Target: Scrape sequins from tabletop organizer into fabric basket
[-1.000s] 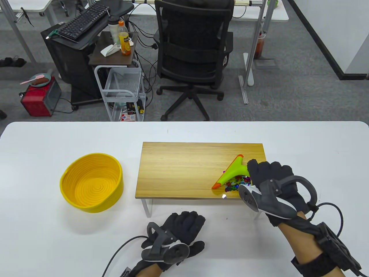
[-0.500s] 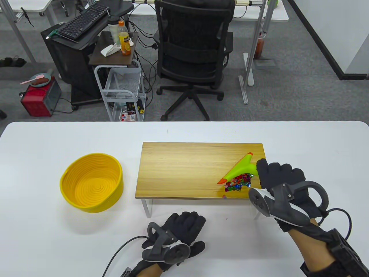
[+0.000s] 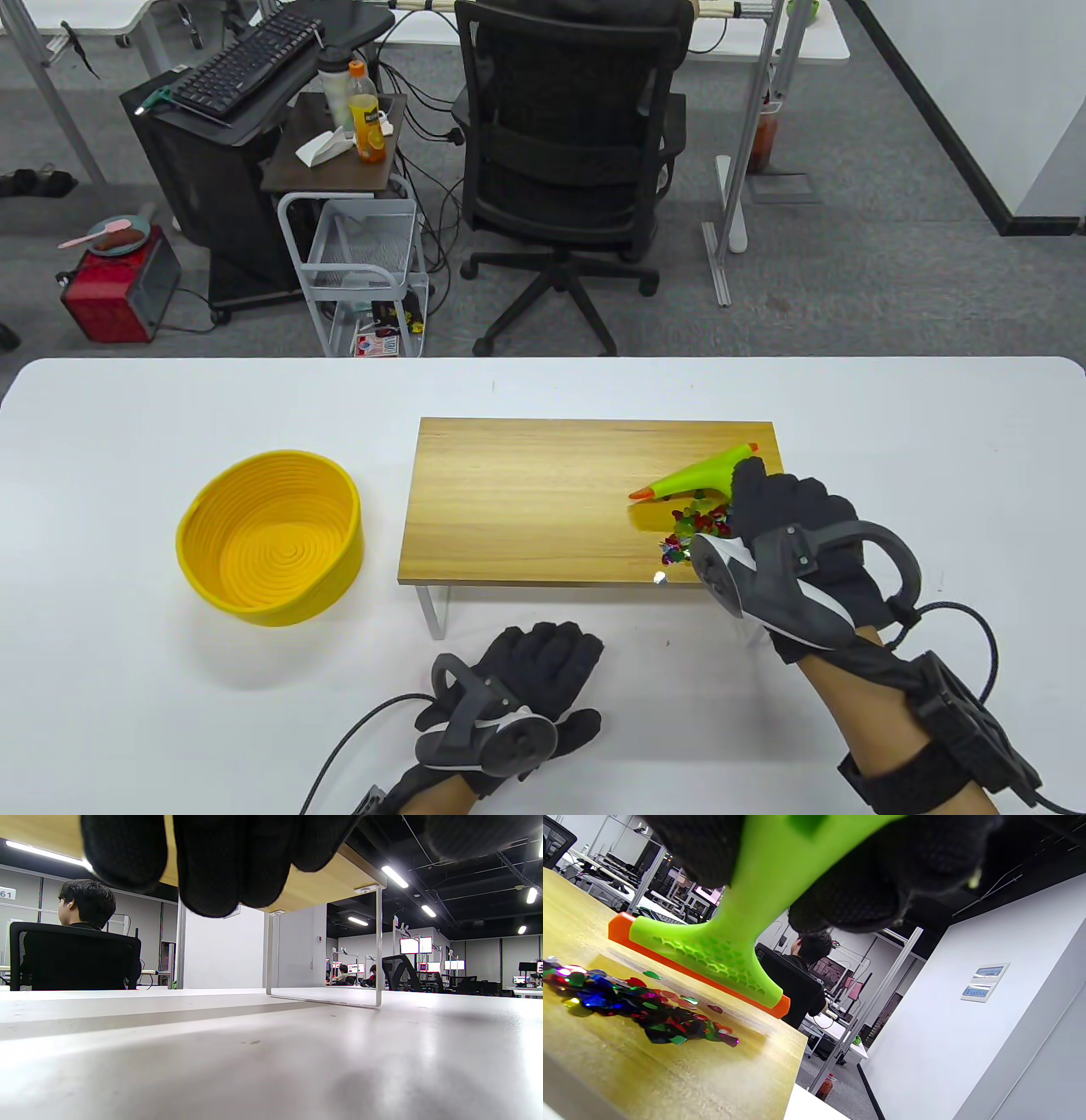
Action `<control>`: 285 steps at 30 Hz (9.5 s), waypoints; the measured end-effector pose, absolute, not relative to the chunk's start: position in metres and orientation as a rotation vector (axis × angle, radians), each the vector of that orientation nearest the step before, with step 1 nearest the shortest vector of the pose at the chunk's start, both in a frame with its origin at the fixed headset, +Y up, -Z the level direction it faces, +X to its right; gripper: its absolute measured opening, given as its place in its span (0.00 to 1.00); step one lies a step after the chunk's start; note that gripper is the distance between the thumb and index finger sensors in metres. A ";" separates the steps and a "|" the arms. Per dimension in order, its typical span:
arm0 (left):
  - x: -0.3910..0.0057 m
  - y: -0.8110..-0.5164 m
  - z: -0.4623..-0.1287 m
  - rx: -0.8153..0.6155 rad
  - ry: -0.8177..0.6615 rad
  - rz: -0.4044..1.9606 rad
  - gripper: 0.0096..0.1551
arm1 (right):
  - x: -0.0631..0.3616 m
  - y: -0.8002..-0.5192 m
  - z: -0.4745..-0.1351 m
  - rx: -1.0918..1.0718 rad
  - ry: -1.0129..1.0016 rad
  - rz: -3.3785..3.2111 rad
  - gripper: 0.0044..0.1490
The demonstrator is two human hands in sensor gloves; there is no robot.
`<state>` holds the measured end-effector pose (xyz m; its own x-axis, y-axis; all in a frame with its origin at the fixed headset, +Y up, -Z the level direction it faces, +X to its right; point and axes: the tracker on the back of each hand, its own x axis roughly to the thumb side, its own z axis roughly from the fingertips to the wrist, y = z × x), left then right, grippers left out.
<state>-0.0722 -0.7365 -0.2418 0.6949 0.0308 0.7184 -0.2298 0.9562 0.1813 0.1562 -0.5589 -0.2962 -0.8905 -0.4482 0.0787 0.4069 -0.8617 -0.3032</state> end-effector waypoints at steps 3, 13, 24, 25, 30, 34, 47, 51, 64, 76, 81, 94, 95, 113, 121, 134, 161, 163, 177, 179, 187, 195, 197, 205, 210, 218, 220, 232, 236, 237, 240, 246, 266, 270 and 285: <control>-0.072 -0.737 -0.242 0.266 -0.791 0.147 0.47 | 0.153 -0.561 -0.299 -0.178 0.393 -2.658 0.34; -0.073 -0.736 -0.243 0.267 -0.788 0.148 0.47 | 0.153 -0.566 -0.300 -0.142 0.393 -2.650 0.33; -0.072 -0.737 -0.242 0.271 -0.792 0.140 0.47 | 0.143 -0.564 -0.274 -0.150 0.385 -2.629 0.32; -0.072 -0.737 -0.242 0.271 -0.793 0.139 0.47 | 0.142 -0.565 -0.272 -0.149 0.384 -2.628 0.32; -0.072 -0.737 -0.242 0.268 -0.793 0.137 0.47 | 0.138 -0.565 -0.261 -0.162 0.388 -2.623 0.32; -0.072 -0.737 -0.242 0.269 -0.792 0.136 0.47 | 0.137 -0.566 -0.254 -0.163 0.390 -2.619 0.32; -0.072 -0.736 -0.242 0.275 -0.792 0.134 0.47 | 0.137 -0.568 -0.242 -0.155 0.407 -2.616 0.33; -0.073 -0.736 -0.242 0.279 -0.789 0.136 0.47 | 0.141 -0.567 -0.242 -0.139 0.434 -2.635 0.33; -0.074 -0.736 -0.242 0.275 -0.786 0.136 0.47 | 0.188 -0.571 -0.251 -0.083 0.716 -2.876 0.40; -0.073 -0.737 -0.243 0.271 -0.785 0.130 0.47 | 0.242 -0.613 -0.255 -0.409 0.866 -3.238 0.46; -0.074 -0.736 -0.243 0.276 -0.780 0.129 0.47 | 0.253 -0.631 -0.248 -0.458 0.936 -3.210 0.43; -0.070 -0.734 -0.241 0.298 -0.771 0.117 0.46 | 0.286 -0.656 -0.233 -0.465 1.113 -3.127 0.41; -0.069 -0.734 -0.241 0.298 -0.767 0.109 0.46 | 0.289 -0.658 -0.232 -0.474 1.133 -3.130 0.41; -0.096 -0.666 -0.220 0.491 -0.580 0.096 0.40 | 0.300 -0.670 -0.225 -0.533 1.170 -3.197 0.39; -0.154 -0.638 -0.218 0.668 -0.237 0.099 0.36 | 0.298 -0.672 -0.225 -0.534 1.180 -3.200 0.39; -0.245 -0.665 -0.265 0.394 0.501 0.077 0.32 | 0.300 -0.672 -0.225 -0.535 1.190 -3.230 0.39; -0.332 -0.728 -0.312 -0.121 1.156 0.438 0.52 | 0.308 -0.668 -0.223 -0.537 1.231 -3.257 0.39; -0.331 -0.730 -0.312 -0.102 1.169 0.510 0.51 | 0.307 -0.669 -0.223 -0.535 1.230 -3.258 0.39; -0.328 -0.705 -0.291 0.178 1.173 0.872 0.41 | 0.308 -0.671 -0.225 -0.515 1.205 -3.280 0.39; -0.327 -0.690 -0.291 0.224 1.137 0.884 0.41 | 0.308 -0.671 -0.225 -0.510 1.203 -3.288 0.39; -0.312 -0.637 -0.296 0.284 0.938 0.897 0.40 | 0.311 -0.670 -0.225 -0.502 1.222 -3.308 0.39; -0.278 -0.582 -0.301 0.279 0.649 0.886 0.34 | 0.314 -0.672 -0.228 -0.475 1.209 -3.310 0.39; -0.269 -0.573 -0.299 0.257 0.571 0.909 0.34 | 0.315 -0.671 -0.227 -0.468 1.212 -3.310 0.39; -0.236 -0.547 -0.279 0.188 0.239 0.899 0.29 | 0.319 -0.671 -0.227 -0.432 1.215 -3.304 0.39; -0.218 -0.554 -0.276 0.117 0.050 0.989 0.28 | 0.322 -0.670 -0.228 -0.404 1.215 -3.308 0.39; -0.166 -0.575 -0.280 -0.113 -0.305 0.933 0.26 | 0.327 -0.672 -0.230 -0.374 1.201 -3.317 0.39; -0.155 -0.585 -0.283 -0.176 -0.386 0.903 0.26 | 0.327 -0.672 -0.230 -0.373 1.207 -3.315 0.39; -0.091 -0.669 -0.299 -0.538 -0.616 0.788 0.25 | 0.328 -0.673 -0.228 -0.377 1.223 -3.318 0.39; -0.081 -0.694 -0.305 -0.621 -0.593 0.744 0.25 | 0.329 -0.672 -0.228 -0.377 1.235 -3.319 0.39; -0.080 -0.698 -0.306 -0.627 -0.589 0.742 0.25 | 0.330 -0.672 -0.228 -0.376 1.235 -3.320 0.39; -0.077 -0.713 -0.312 -0.626 -0.554 0.735 0.25 | 0.330 -0.673 -0.229 -0.374 1.223 -3.324 0.39; -0.084 -0.725 -0.321 -0.522 -0.444 0.671 0.26 | 0.329 -0.674 -0.229 -0.381 1.218 -3.325 0.39; -0.092 -0.741 -0.311 -0.345 -0.271 0.776 0.31 | 0.326 -0.675 -0.230 -0.385 1.200 -3.322 0.39; -0.095 -0.745 -0.311 -0.315 -0.228 0.796 0.32 | 0.326 -0.676 -0.230 -0.384 1.199 -3.321 0.39; -0.097 -0.750 -0.298 -0.171 -0.134 0.849 0.32 | 0.319 -0.669 -0.227 -0.363 1.200 -3.301 0.39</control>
<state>-0.0970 -0.7500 -0.2984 0.6539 0.7550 0.0488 -0.7335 0.6485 -0.2035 0.3192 -0.6692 -0.2267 -0.9049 0.2874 0.3139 -0.4219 -0.7029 -0.5727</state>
